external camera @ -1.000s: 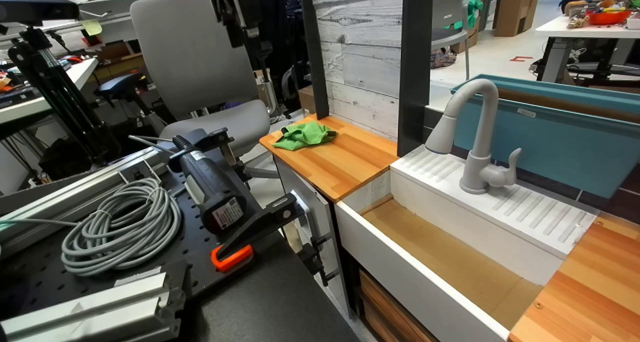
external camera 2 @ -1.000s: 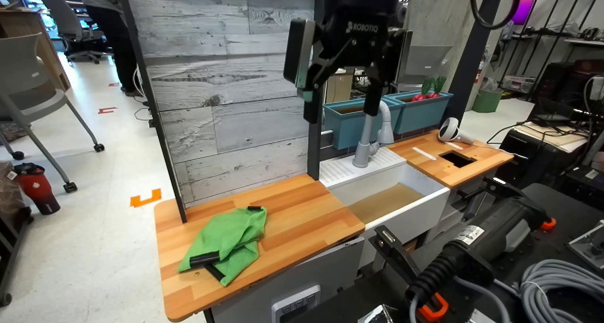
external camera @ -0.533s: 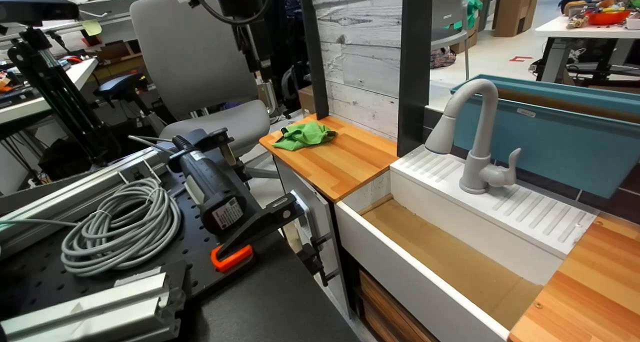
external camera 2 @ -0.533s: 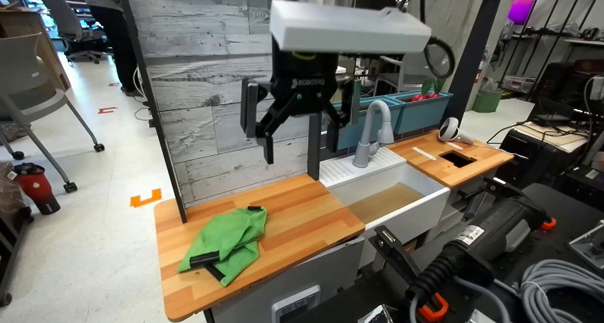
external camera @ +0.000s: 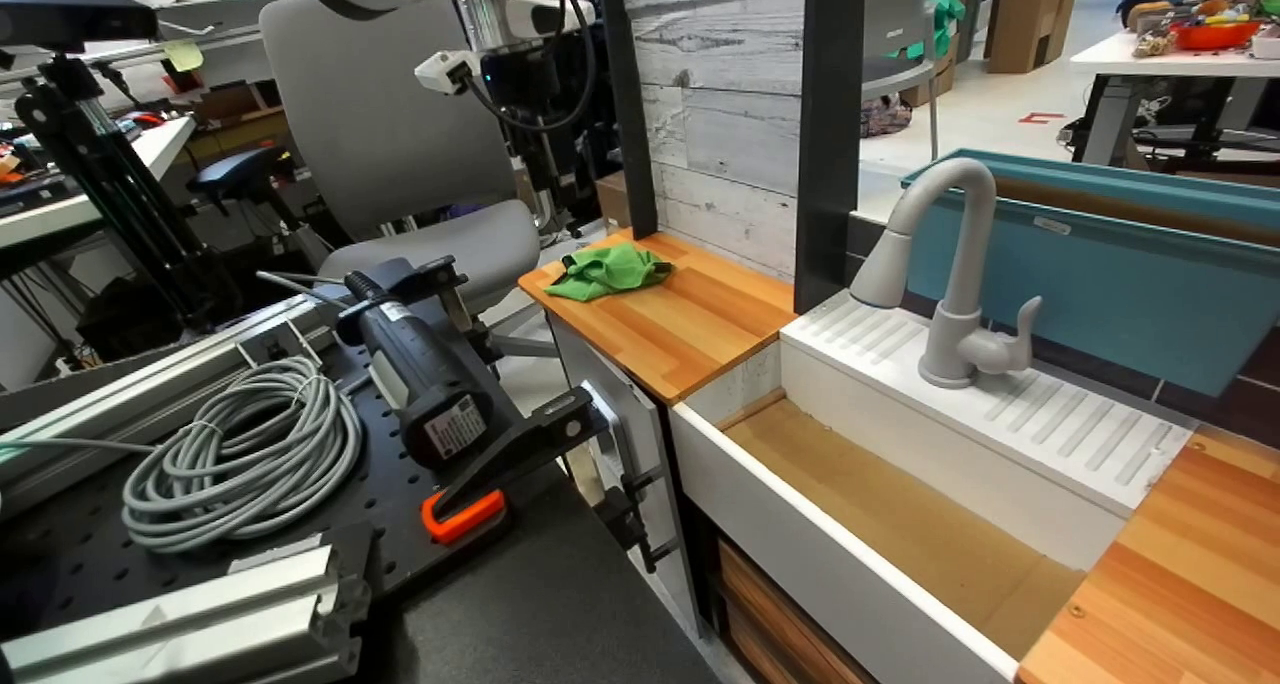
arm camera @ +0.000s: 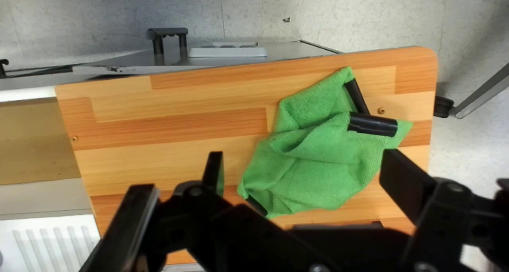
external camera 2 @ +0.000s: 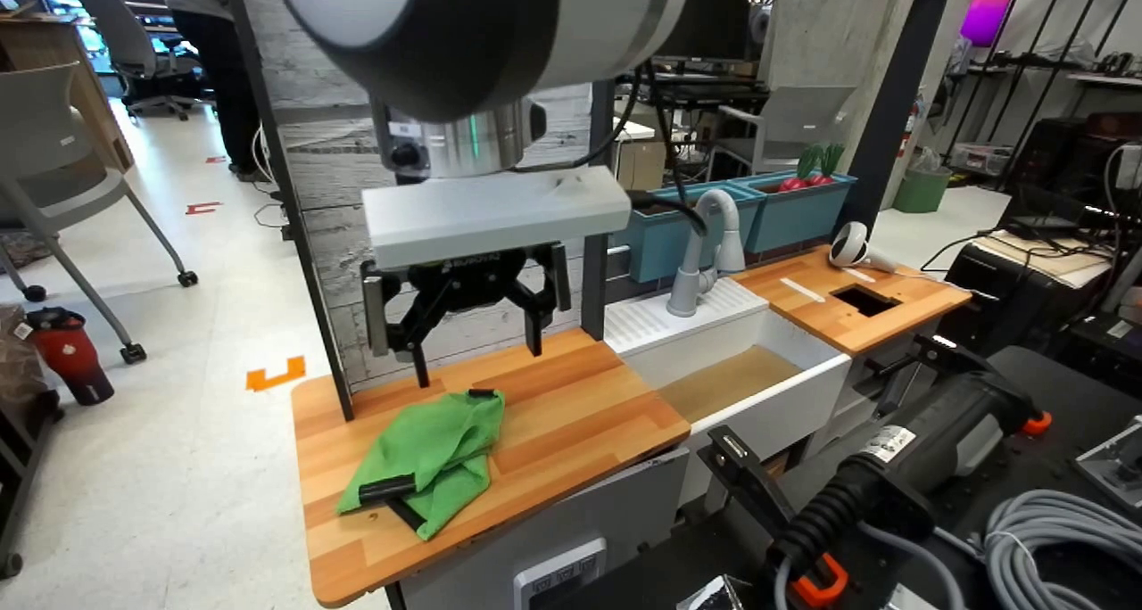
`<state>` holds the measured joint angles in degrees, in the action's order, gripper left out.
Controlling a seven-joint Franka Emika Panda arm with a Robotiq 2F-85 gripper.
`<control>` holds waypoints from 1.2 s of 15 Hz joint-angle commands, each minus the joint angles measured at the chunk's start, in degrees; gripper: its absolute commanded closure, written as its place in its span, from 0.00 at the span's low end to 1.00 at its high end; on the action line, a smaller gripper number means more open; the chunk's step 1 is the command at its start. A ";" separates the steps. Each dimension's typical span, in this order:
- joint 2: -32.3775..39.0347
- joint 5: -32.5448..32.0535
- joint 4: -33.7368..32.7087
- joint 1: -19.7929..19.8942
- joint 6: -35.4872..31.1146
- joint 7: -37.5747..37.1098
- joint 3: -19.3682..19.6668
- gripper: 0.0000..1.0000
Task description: Move the green cloth to the right
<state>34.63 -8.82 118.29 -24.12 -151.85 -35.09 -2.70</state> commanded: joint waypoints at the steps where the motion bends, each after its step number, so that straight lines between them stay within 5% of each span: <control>1: 8.14 -0.03 -9.25 -3.29 -0.97 -0.38 2.17 0.00; 11: 23.06 5.79 -25.76 -1.75 -0.59 4.37 -1.15 0.00; 18: 28.12 10.22 -30.14 -1.49 -0.48 8.15 -0.86 0.00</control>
<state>60.29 -0.32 91.13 -26.47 -151.97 -29.26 -2.91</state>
